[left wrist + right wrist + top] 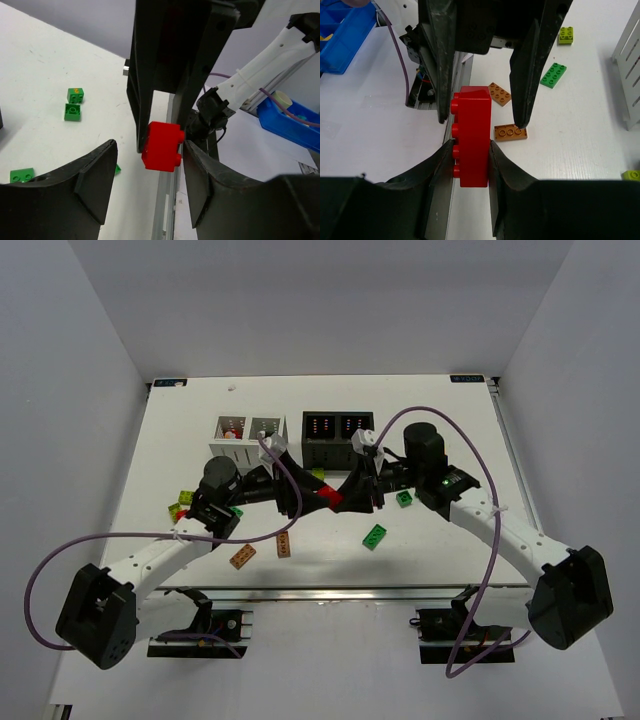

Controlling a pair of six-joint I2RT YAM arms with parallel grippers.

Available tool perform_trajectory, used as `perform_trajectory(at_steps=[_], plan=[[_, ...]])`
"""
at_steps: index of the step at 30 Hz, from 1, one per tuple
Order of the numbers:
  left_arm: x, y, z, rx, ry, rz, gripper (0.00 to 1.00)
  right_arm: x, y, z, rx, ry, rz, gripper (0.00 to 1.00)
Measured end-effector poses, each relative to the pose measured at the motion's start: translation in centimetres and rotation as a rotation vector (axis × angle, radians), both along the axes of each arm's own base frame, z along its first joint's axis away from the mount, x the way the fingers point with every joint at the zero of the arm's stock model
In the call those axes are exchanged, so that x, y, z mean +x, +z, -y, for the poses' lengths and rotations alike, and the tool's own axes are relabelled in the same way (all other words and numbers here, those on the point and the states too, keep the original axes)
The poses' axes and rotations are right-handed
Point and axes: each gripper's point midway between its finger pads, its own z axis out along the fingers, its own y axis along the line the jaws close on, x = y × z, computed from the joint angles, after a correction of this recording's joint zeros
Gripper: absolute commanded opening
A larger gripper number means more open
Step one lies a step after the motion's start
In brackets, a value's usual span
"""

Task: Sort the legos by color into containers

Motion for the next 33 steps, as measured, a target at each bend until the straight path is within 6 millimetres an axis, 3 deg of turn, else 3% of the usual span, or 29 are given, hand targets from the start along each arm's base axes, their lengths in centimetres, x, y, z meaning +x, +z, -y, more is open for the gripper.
perform_trajectory(at_steps=[4,8,13,16,17,21,27,31,33], plan=[[0.0,-0.4,0.1,0.012,-0.001,-0.009,0.59,0.2,0.4,-0.1,0.010,-0.011,0.012,0.00],[0.0,-0.4,0.1,0.012,-0.003,-0.004,0.43,0.4,0.3,-0.1,0.008,-0.024,0.008,0.00],[0.0,-0.6,0.1,0.019,-0.006,0.013,0.08,0.5,0.0,-0.1,0.002,-0.037,-0.014,0.03],[0.0,-0.6,0.1,0.021,-0.002,0.017,0.00,0.6,0.0,-0.1,0.001,-0.043,-0.011,0.21],[0.1,-0.7,0.1,0.024,0.001,0.018,0.00,0.6,-0.1,-0.1,0.001,-0.044,-0.010,0.30],[0.8,-0.9,-0.1,0.040,0.046,0.023,0.00,1.4,-0.4,-0.1,-0.010,-0.080,0.015,0.51],[4.4,-0.7,-2.3,0.046,0.204,-0.011,0.00,3.9,-1.2,0.1,-0.048,-0.207,0.084,0.57],[9.9,-0.9,-6.7,0.033,0.443,-0.065,0.00,5.3,-2.1,0.6,-0.095,-0.287,0.101,0.58],[12.6,-1.3,-9.3,0.035,0.578,-0.094,0.00,5.9,-2.5,0.8,-0.115,-0.319,0.115,0.47]])
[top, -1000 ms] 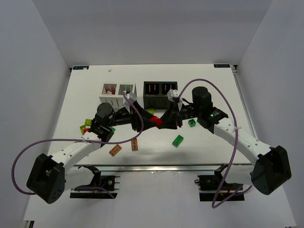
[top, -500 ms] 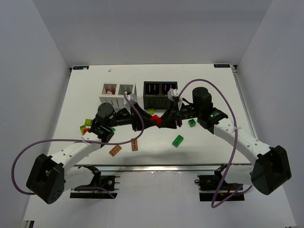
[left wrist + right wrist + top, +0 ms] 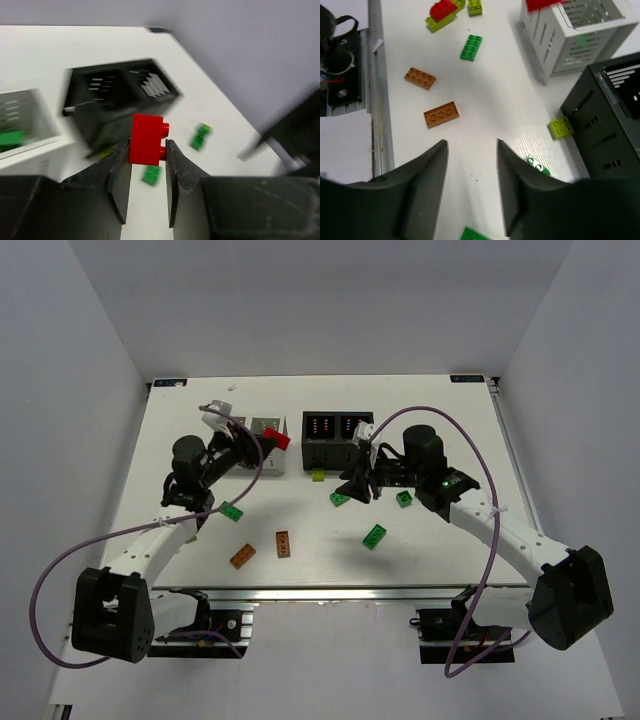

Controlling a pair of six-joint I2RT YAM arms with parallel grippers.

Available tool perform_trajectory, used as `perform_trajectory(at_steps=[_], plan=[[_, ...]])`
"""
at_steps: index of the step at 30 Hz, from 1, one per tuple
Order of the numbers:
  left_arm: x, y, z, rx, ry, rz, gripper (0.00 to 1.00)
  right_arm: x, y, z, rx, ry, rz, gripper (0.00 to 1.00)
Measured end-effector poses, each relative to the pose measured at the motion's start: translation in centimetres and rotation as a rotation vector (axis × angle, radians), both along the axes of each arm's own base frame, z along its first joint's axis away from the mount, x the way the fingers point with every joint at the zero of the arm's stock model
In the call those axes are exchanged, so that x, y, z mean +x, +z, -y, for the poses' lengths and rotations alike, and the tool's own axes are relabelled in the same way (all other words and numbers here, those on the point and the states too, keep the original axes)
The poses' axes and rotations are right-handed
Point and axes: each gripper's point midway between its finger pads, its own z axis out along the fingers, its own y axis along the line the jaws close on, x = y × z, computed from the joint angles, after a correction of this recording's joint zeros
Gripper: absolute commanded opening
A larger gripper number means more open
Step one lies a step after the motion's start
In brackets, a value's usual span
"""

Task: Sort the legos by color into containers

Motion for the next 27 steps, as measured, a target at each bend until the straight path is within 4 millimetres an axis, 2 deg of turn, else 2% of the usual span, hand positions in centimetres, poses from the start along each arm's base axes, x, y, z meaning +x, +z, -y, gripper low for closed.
perform_trajectory(at_steps=[1,2,3,8,16,21,27], plan=[[1.4,-0.3,-1.5,0.002,0.079,-0.020,0.00,0.3,-0.2,0.1,-0.010,-0.016,0.010,0.37],[2.5,-0.5,-2.8,0.009,0.147,-0.036,0.00,0.6,-0.3,0.2,-0.019,-0.027,0.019,0.09],[3.5,-0.8,-3.9,0.016,0.207,-0.049,0.00,0.8,-0.4,0.3,-0.026,-0.035,0.031,0.00],[7.6,-1.3,-8.8,0.091,0.480,-0.099,0.00,1.0,-0.4,0.8,-0.045,-0.059,0.048,0.00],[11.9,-1.5,-13.9,0.232,0.774,-0.117,0.00,0.4,2.7,1.6,0.000,-0.072,0.146,0.00],[13.6,-2.3,-15.4,0.320,0.849,-0.142,0.00,0.2,3.3,1.7,0.009,-0.072,0.163,0.00],[14.5,-6.3,-15.6,0.409,0.841,-0.236,0.00,0.4,3.1,1.8,0.003,-0.083,0.169,0.06]])
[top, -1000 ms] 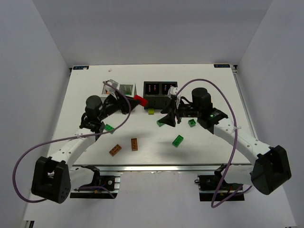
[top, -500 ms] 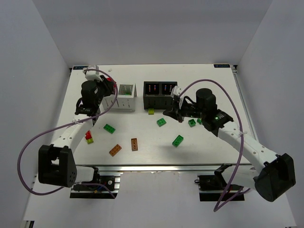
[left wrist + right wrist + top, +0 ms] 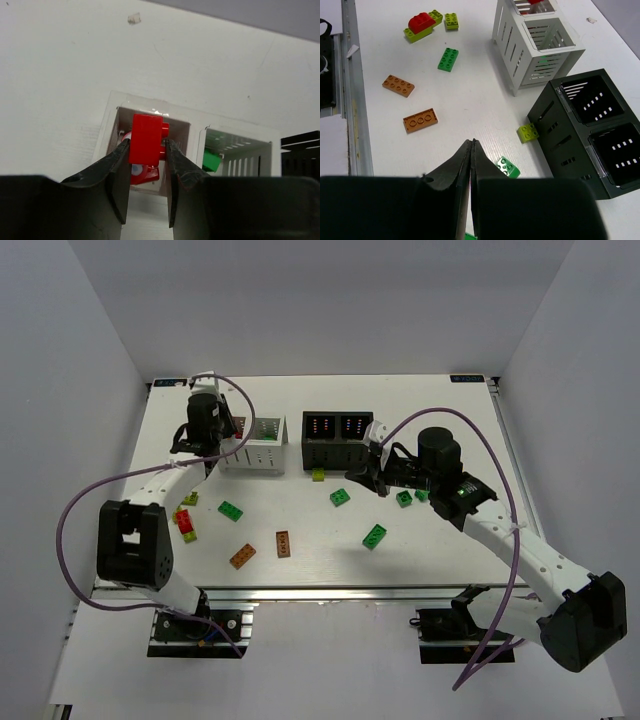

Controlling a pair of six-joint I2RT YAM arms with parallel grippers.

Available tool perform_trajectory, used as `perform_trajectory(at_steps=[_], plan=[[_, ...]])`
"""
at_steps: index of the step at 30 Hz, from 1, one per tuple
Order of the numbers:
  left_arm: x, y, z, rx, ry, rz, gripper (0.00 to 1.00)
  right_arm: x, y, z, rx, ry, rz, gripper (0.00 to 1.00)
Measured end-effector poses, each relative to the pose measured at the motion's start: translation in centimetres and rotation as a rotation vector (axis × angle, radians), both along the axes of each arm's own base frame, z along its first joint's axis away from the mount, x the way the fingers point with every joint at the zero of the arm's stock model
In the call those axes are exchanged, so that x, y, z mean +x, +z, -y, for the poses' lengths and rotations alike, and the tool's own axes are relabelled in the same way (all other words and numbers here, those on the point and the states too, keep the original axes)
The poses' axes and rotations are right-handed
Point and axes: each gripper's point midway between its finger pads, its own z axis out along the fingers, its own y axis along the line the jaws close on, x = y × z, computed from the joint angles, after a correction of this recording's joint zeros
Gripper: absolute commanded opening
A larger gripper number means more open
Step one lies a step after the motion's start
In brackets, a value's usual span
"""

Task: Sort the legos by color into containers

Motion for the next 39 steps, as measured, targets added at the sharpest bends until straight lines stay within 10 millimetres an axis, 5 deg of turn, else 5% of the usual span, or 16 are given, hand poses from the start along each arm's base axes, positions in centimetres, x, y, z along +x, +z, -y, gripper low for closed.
perform_trajectory(at_steps=[3,6,7,11,20,32,39], plan=[[-0.1,-2.4,0.1,0.009,-0.008,-0.067,0.00,0.1,-0.1,0.1,-0.004,-0.005,0.005,0.08],[-0.3,-3.8,0.1,0.016,-0.013,-0.110,0.26,0.1,-0.4,0.1,-0.009,-0.004,0.005,0.09],[-0.4,-3.9,0.1,0.018,-0.014,-0.117,0.44,0.1,-0.5,0.1,-0.011,-0.004,0.006,0.10],[-0.4,-3.9,0.1,0.024,-0.015,-0.119,0.67,0.1,-0.5,0.1,-0.013,-0.003,0.007,0.11],[-0.7,-2.9,0.2,-0.010,-0.004,-0.103,0.70,0.1,-0.5,0.1,-0.014,-0.002,0.010,0.12],[-5.8,6.1,-1.7,-0.167,0.093,0.104,0.88,-0.4,0.9,0.5,0.011,-0.003,0.045,0.26],[-8.5,3.8,-3.6,-0.243,0.250,0.020,0.95,-0.1,2.2,1.4,0.037,-0.046,0.067,0.30]])
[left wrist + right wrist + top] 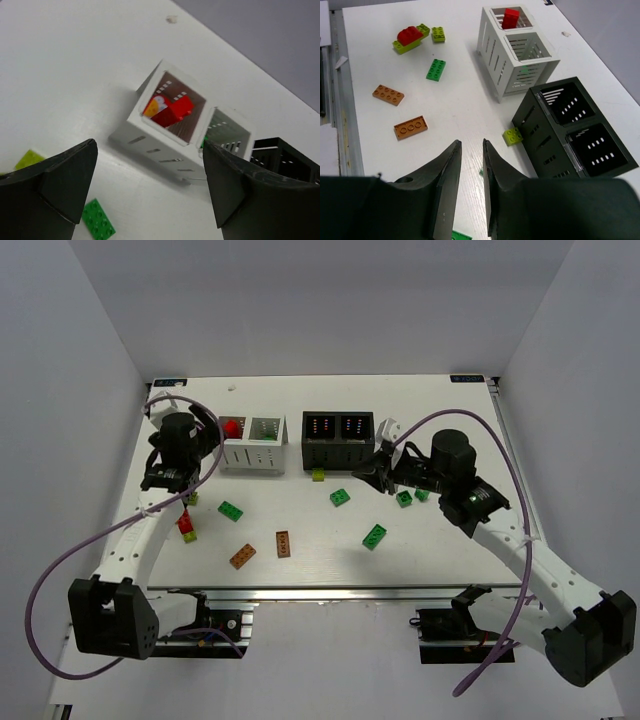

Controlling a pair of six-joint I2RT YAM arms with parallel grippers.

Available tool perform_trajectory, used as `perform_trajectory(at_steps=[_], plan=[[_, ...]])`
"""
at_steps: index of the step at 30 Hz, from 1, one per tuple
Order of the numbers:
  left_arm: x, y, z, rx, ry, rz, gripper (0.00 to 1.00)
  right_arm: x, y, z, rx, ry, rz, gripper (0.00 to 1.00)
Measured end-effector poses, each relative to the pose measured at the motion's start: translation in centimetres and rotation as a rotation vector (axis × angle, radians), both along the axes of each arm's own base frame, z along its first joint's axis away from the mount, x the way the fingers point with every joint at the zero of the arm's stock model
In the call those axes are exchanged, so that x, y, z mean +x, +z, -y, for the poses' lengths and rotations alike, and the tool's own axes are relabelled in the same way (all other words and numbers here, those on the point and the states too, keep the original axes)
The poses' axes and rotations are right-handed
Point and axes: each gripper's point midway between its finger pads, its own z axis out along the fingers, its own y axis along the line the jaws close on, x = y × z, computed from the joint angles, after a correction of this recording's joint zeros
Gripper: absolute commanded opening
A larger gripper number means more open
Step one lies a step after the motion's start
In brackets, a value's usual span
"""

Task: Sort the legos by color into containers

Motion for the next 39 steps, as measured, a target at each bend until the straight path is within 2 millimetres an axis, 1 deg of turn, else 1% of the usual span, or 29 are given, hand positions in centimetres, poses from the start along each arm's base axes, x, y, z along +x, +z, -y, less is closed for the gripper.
perform_trajectory(at_steps=[2,6,9,11,14,16,23,26,28,32,33,35,36,37,39], plan=[[-0.8,-1.6,-0.8,-0.018,0.067,-0.065,0.97,0.4,-0.1,0.3,-0.001,-0.023,-0.007,0.30],[-2.9,-5.7,-3.0,0.014,0.221,-0.253,0.98,1.4,-0.6,0.7,-0.010,-0.061,-0.026,0.30],[-5.4,-9.0,-4.9,0.073,0.325,-0.373,0.98,1.8,-1.1,0.9,-0.016,-0.079,-0.048,0.32],[-7.5,-11.1,-5.8,0.110,0.369,-0.439,0.98,2.0,-1.2,1.1,-0.016,-0.094,-0.051,0.33],[-10.2,-13.7,-6.8,0.163,0.421,-0.538,0.98,2.3,-1.1,1.5,-0.014,-0.114,-0.049,0.34],[-11.0,-14.8,-7.3,0.192,0.445,-0.585,0.98,2.5,-0.8,1.8,-0.010,-0.128,-0.046,0.34],[-11.9,-18.5,-8.0,0.261,0.465,-0.732,0.98,2.8,-0.3,2.4,0.002,-0.151,-0.033,0.34],[-12.2,-19.7,-8.2,0.271,0.460,-0.782,0.97,2.9,-0.2,2.5,0.003,-0.153,-0.035,0.34],[-12.2,-20.0,-8.3,0.265,0.456,-0.790,0.96,2.9,-0.2,2.5,0.004,-0.155,-0.037,0.34],[-11.8,-19.9,-8.1,0.248,0.444,-0.771,0.87,2.9,0.1,2.9,0.014,-0.163,-0.034,0.34],[-11.7,-19.9,-8.0,0.240,0.436,-0.762,0.77,2.9,0.3,2.9,0.017,-0.164,-0.030,0.34],[-11.7,-19.9,-7.8,0.226,0.419,-0.750,0.64,2.8,0.6,3.1,0.023,-0.165,-0.025,0.34],[-11.7,-19.8,-7.6,0.217,0.408,-0.743,0.55,2.7,0.7,3.1,0.025,-0.163,-0.023,0.34],[-11.6,-19.8,-7.4,0.207,0.400,-0.735,0.52,2.7,0.7,3.1,0.026,-0.163,-0.022,0.34],[-11.4,-19.6,-7.1,0.194,0.378,-0.724,0.50,2.7,0.7,3.1,0.026,-0.163,-0.023,0.34]])
